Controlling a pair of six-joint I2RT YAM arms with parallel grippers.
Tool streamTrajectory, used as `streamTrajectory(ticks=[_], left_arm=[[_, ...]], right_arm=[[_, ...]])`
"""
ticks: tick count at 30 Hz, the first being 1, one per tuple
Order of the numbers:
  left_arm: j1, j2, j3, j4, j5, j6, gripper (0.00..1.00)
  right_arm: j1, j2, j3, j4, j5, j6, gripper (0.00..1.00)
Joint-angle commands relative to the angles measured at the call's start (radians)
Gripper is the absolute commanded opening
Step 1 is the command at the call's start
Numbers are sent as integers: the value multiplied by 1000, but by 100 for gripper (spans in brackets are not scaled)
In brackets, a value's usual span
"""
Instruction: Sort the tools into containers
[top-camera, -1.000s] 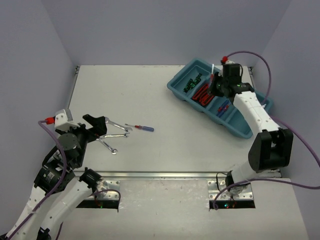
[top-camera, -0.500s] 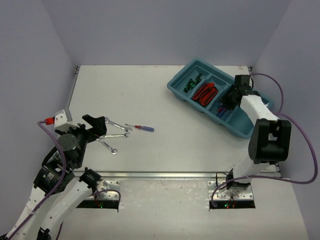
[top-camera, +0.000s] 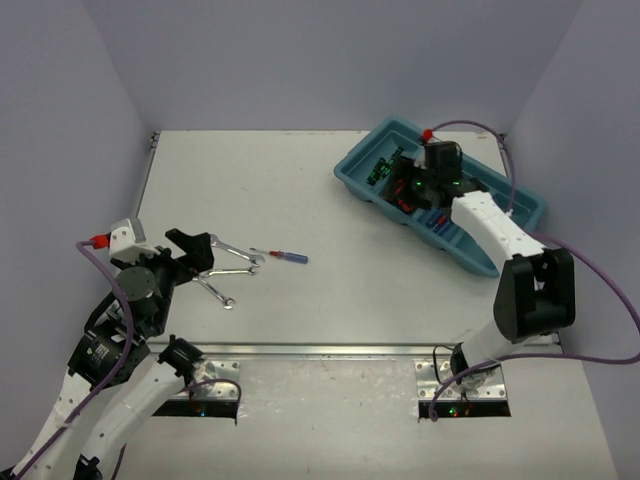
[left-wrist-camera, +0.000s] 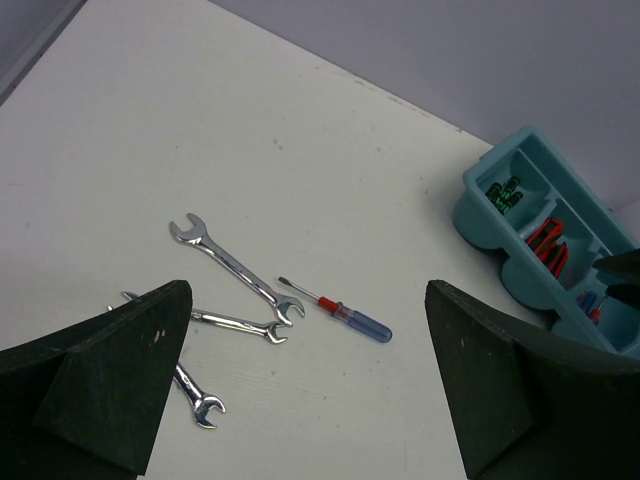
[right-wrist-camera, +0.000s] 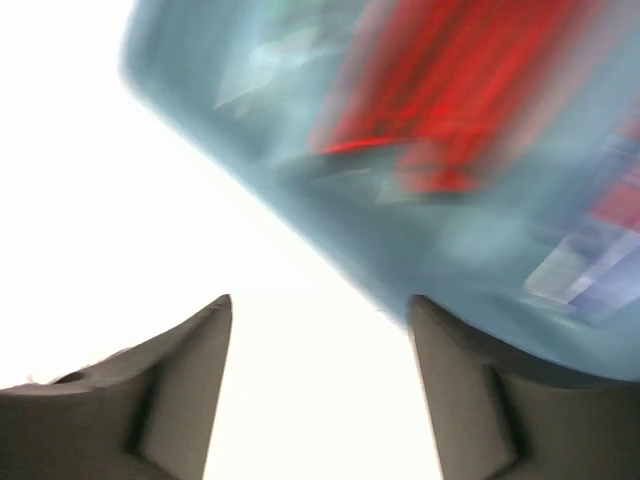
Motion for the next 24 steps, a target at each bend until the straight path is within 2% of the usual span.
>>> streamTrajectory(ticks=[1,5,8,11,14,20,22,24], left_arm=[[-2,15,4,27,-20,3,100],[-3,14,5,24,-24,1,100],[-2,15,5,22,-27,-2,100],[-4,15,5,23,-24,-1,100],[-3,15,4,25,-22,1,100],[-4,7,4,27,-21,2,100],[-4,4,4,27,-21,2,100],[-4,1,4,28,-19,2,100]], right_arm=[[257,20,114,44,-221,-358,75],[510,175,243,-56,-54,-561,75],[606,308,355,-142,-16,-662,74],[658,417,426,-162,50,-716,75],[687,508,513,-205,53,-751,75],[721,636,579,-219,92,-781,74],[722,658,579,-213,112,-788,69],[722,672,578,-214,112,-792,51]])
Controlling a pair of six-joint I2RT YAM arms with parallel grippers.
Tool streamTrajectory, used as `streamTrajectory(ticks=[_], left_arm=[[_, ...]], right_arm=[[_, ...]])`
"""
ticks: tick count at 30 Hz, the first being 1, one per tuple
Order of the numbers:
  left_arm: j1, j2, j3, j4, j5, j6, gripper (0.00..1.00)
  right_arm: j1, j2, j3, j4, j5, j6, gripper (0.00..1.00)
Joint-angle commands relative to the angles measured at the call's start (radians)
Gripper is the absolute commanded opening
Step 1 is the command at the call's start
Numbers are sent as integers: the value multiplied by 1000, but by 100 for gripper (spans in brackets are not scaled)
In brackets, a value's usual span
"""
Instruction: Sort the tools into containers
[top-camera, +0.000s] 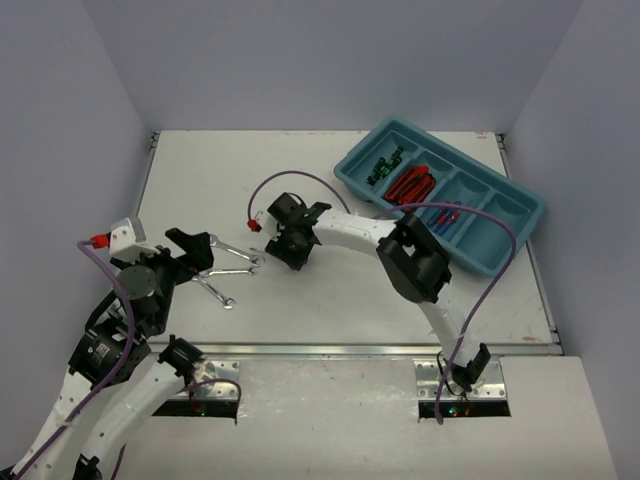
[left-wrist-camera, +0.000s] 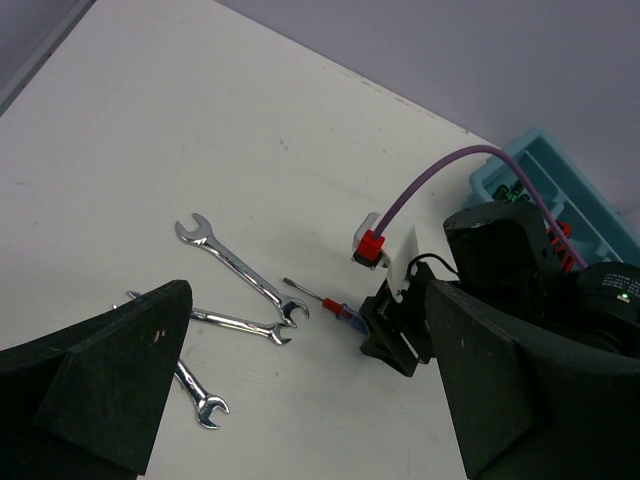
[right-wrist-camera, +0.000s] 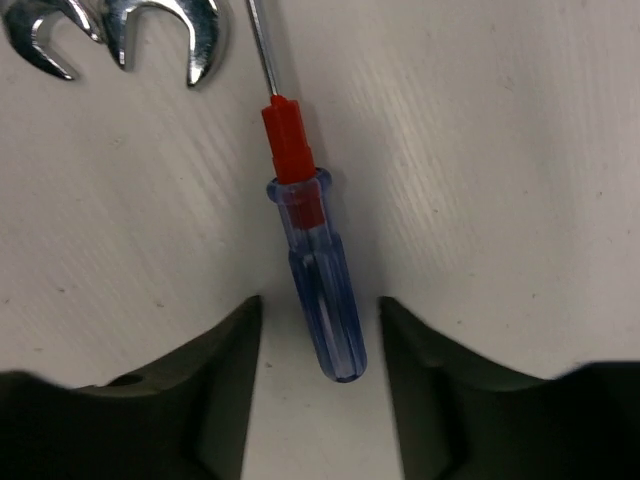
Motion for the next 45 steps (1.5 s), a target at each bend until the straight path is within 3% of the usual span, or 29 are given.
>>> streamTrajectory(ticks=[1,5,6,10,14,17,22,26,29,32,35,37,42,44,45], left_arm=[[-4,-7,5,27,-5,3,100],[-4,-7,4,29,-3,5,100],[-4,-7,4,29,-3,5,100],[-4,-7,4,29,0,6,100],[-4,-12,4,29,-1,5,100],[-4,-16,8,21,-15,-1,100],[-4,-16,14,-12,-76,-37,100],[-2,17,18,-13,-73,-39,100],[-2,28,20,-17,-78,-39,100],[-2,24,20,-24,-93,-48,100],[-2,25,21,-30,-114,-54,100],[-1,46,26,-36,-128,-61,100],[21,183,39,-44,-143,-66,100],[63,293,53,-47,-120,-66,100],[77,374,59,-49,-102,-72,100]], right_arm=[[10,10,47,3,37,-45,43],[9,-7,25,-3,54,-32,6],[8,-12,22,0,70,-28,1],[-32,-151,-32,40,130,93,0],[-172,-363,-163,119,102,413,0],[-316,-544,-317,189,149,614,0],[-691,-740,-521,224,184,893,0],[-873,-721,-515,194,213,950,0],[-921,-631,-447,167,193,960,1],[-929,-529,-362,119,184,944,11],[-930,-491,-337,103,142,934,44],[-928,-504,-362,115,110,929,58],[-829,-677,-514,218,139,863,69],[-756,-761,-558,271,203,764,94],[-700,-791,-557,272,207,703,99]])
